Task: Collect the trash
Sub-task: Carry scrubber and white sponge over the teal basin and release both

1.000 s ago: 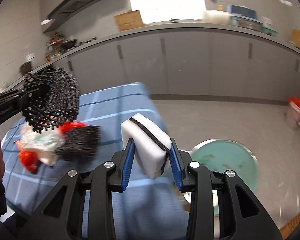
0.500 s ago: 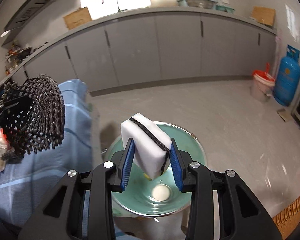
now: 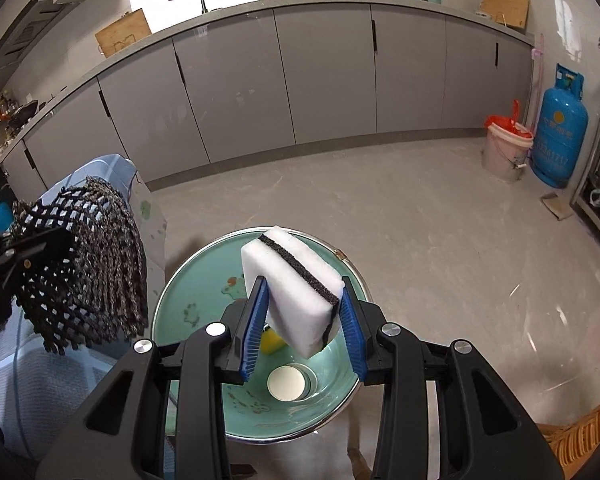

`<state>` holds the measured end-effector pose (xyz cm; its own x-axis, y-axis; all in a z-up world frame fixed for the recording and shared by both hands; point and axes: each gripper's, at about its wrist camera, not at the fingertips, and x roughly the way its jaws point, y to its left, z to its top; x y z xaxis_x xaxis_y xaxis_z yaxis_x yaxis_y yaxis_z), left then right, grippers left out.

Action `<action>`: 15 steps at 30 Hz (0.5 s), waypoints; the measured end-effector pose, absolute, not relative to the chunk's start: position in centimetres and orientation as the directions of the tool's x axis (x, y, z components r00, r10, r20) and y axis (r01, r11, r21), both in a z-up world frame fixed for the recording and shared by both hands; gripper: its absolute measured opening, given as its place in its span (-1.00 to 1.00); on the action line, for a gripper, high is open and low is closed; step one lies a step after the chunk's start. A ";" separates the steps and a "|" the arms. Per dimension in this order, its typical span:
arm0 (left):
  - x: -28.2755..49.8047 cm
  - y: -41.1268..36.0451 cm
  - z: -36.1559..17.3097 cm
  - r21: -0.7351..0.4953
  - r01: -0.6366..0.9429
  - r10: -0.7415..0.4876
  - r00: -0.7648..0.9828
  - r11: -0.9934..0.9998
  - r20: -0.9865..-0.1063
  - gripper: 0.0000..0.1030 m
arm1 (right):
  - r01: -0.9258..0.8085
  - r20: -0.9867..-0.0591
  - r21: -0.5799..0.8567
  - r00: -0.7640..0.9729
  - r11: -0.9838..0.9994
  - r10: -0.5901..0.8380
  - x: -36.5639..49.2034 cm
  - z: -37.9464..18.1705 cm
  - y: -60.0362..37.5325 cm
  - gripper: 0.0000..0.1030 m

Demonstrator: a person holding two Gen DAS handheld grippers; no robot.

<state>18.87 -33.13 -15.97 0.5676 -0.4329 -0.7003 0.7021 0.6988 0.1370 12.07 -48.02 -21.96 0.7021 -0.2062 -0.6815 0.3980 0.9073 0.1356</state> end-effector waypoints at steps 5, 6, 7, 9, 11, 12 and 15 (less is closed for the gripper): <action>19.3 -33.5 -16.7 0.132 0.709 -0.432 0.554 0.693 -0.712 -0.79 | 0.402 -0.689 0.132 0.694 0.906 -0.208 12.6 -22.2 -48.0 -0.27; 19.4 -33.5 -16.9 0.130 0.710 -0.430 0.551 0.693 -0.716 -0.79 | 0.402 -0.689 0.132 0.694 0.906 -0.208 12.7 -22.3 -48.1 -0.27; 19.3 -33.6 -17.0 0.130 0.710 -0.428 0.549 0.692 -0.718 -0.79 | 0.403 -0.690 0.131 0.693 0.906 -0.208 12.8 -22.3 -48.1 -0.27; 19.3 -33.7 -17.3 0.131 0.710 -0.426 0.547 0.692 -0.721 -0.79 | 0.403 -0.693 0.129 0.691 0.906 -0.208 13.0 -22.5 -48.2 -0.27; 19.4 -33.8 -17.5 0.130 0.711 -0.424 0.544 0.691 -0.724 -0.79 | 0.403 -0.695 0.126 0.688 0.906 -0.209 13.2 -22.6 -48.2 -0.26; 19.4 -33.9 -17.7 0.128 0.713 -0.425 0.541 0.690 -0.726 -0.79 | 0.404 -0.696 0.124 0.687 0.906 -0.211 13.3 -22.7 -48.3 -0.26; 19.4 -34.2 -17.9 0.128 0.715 -0.424 0.538 0.687 -0.729 -0.78 | 0.404 -0.697 0.121 0.685 0.907 -0.212 13.6 -22.9 -48.3 -0.23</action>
